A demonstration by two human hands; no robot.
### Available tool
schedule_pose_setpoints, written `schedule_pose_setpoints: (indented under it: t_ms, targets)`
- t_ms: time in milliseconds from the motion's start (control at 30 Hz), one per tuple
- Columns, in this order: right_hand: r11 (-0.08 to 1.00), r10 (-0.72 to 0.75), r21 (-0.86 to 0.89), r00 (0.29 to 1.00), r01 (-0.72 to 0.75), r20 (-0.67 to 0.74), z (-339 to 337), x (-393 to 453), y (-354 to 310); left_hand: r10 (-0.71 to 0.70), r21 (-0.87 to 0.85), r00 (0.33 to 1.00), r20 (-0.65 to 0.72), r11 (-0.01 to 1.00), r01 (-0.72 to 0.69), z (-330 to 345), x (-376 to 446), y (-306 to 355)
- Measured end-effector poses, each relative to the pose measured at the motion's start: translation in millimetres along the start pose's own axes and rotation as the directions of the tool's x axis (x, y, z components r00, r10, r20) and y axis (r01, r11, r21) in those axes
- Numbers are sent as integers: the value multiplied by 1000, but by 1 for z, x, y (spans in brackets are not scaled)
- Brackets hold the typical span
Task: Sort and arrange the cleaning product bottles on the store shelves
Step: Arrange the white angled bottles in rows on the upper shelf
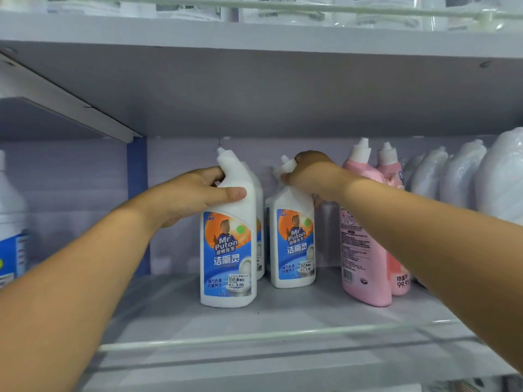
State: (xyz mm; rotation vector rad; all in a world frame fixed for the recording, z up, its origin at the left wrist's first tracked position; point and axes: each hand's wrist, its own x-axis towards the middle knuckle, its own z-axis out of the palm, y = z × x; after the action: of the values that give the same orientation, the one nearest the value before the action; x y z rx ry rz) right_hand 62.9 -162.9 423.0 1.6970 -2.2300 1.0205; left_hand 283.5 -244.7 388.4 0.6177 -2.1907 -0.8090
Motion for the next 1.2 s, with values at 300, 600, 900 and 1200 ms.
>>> schedule_pose_setpoints:
  t_ms: [300, 600, 900, 1200]
  targets:
    - [995, 93, -33, 995, -94, -35, 12, 19, 0, 68, 54, 953, -297, 997, -54, 35, 20, -13]
    - [999, 37, -24, 991, -40, -130, 28, 31, 4, 65, 325, 995, -74, 945, -38, 24, 13, -24]
    - [991, 105, 81, 994, -107, 26, 25, 23, 9, 84, 378, 990, -115, 925, -35, 28, 16, -23]
    - [965, 142, 224, 990, -135, -13, 35, 14, 9, 8, 289, 982, -186, 956, 47, 31, 13, -18]
